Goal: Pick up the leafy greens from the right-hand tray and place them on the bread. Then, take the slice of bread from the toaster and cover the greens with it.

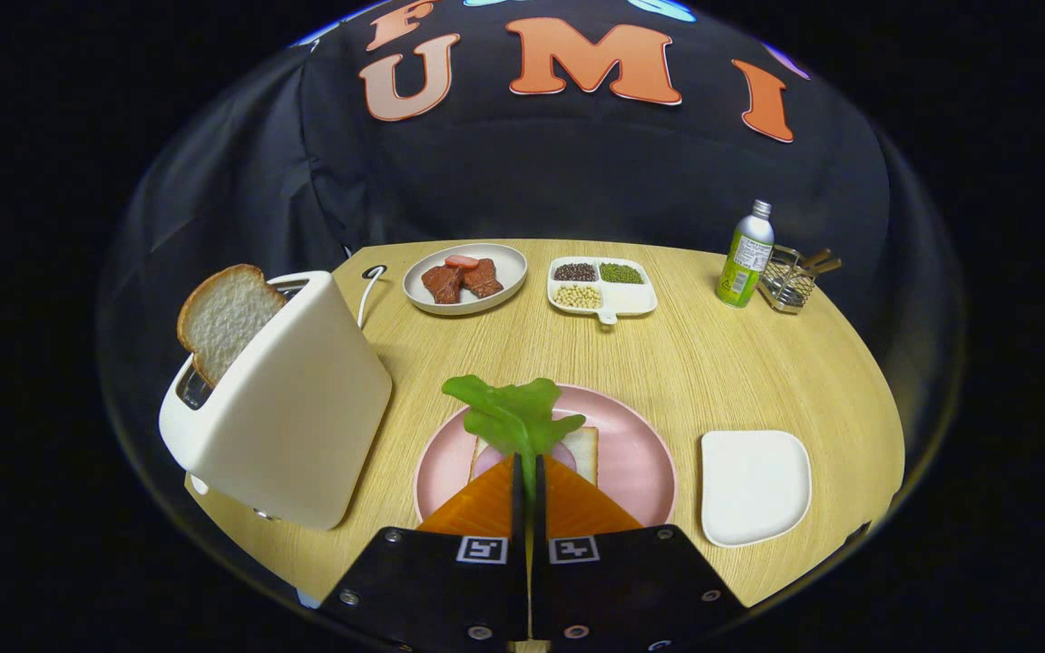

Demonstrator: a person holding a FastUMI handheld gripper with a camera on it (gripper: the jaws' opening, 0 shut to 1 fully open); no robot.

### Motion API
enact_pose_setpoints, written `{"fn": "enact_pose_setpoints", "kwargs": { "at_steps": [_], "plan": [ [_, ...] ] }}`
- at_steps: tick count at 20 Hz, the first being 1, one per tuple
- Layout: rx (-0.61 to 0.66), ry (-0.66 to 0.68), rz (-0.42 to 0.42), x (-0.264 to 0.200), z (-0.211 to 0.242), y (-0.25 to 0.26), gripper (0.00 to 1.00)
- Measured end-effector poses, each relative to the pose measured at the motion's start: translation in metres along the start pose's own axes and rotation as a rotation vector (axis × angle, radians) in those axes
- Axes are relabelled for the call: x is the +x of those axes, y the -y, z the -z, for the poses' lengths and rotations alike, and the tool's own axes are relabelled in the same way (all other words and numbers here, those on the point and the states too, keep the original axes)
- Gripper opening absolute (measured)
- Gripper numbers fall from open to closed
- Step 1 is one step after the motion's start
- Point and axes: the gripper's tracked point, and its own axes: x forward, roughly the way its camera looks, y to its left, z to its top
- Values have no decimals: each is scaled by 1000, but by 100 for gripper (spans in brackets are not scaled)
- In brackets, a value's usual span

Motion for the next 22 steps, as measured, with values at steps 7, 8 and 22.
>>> {"fn": "enact_pose_setpoints", "kwargs": {
  "at_steps": [7, 8, 22],
  "plan": [
    [-15, -40, 31, 10, 16, -1, 3],
    [-16, -43, 34, 12, 18, -1, 3],
    [-11, -45, 89, 11, 17, 14, 67]
  ]
}}
